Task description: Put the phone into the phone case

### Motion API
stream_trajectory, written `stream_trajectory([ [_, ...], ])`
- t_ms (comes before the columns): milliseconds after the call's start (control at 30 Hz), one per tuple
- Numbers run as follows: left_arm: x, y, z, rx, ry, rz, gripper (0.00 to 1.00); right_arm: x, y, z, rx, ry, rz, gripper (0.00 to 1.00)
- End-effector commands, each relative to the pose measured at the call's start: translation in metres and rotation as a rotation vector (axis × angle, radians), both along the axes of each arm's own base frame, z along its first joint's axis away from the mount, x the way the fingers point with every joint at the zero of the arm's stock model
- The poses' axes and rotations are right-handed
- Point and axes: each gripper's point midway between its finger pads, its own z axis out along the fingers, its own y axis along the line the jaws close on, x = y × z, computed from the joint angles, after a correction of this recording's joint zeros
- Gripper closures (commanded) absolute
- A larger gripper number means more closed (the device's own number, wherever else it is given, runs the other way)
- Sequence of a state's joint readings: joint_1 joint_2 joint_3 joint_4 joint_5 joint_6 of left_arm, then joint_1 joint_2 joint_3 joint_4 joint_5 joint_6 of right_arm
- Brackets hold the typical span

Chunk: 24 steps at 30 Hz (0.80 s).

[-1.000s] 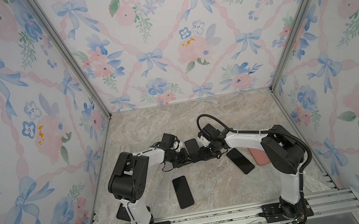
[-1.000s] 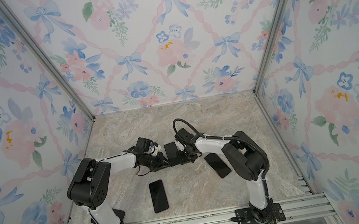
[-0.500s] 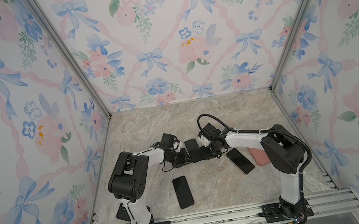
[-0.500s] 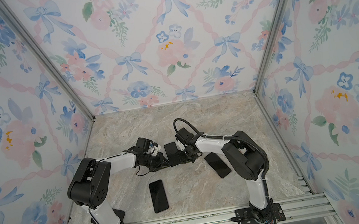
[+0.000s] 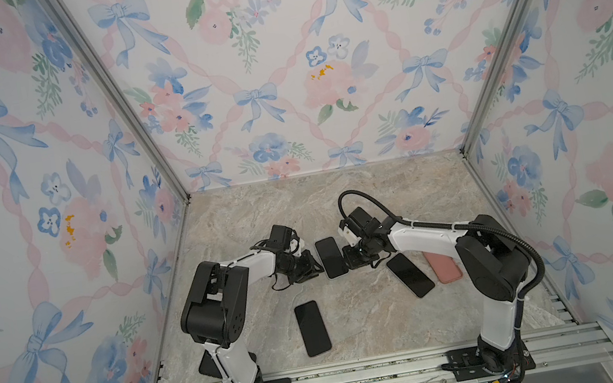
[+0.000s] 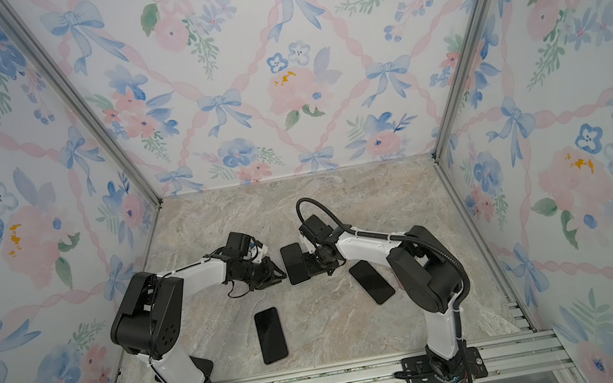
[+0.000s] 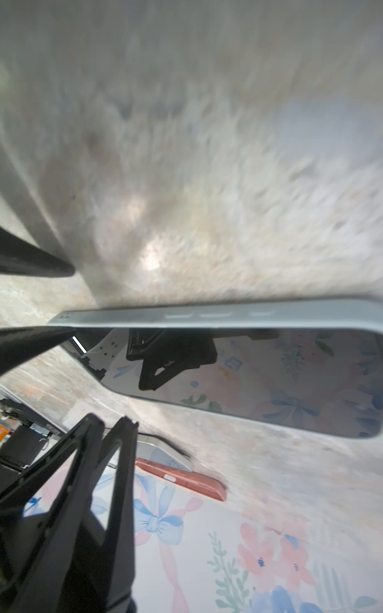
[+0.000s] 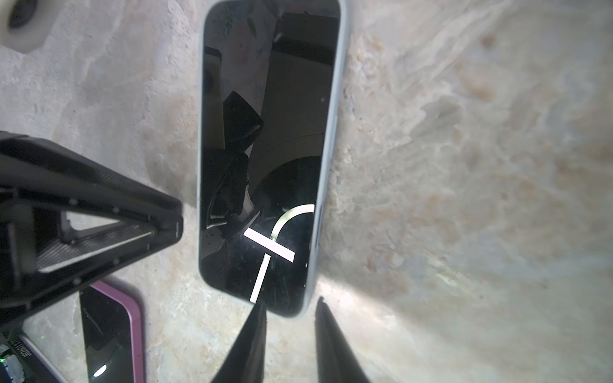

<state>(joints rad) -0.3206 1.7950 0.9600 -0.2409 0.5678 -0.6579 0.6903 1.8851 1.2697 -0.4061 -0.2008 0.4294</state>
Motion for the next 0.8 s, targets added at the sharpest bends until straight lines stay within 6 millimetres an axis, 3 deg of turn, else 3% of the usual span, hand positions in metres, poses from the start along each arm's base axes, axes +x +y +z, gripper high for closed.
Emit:
stream_trajectory([
  [0, 0.023, 0.007, 0.006, 0.027, -0.037, 0.019, 0.71, 0.028, 0.006, 0.023, 0.024, -0.082, -0.016, 0.70],
  [100, 0.040, 0.001, 0.014, 0.010, -0.058, 0.025, 0.67, 0.043, 0.008, 0.022, 0.019, -0.081, -0.014, 0.68],
  [333, 0.059, -0.004, 0.010, 0.009, -0.036, 0.022, 0.62, 0.069, 0.011, 0.012, 0.044, -0.052, -0.025, 0.65],
  [767, 0.082, -0.007, -0.006, 0.043, -0.014, 0.015, 0.66, 0.092, 0.017, -0.006, 0.080, -0.006, -0.043, 0.63],
])
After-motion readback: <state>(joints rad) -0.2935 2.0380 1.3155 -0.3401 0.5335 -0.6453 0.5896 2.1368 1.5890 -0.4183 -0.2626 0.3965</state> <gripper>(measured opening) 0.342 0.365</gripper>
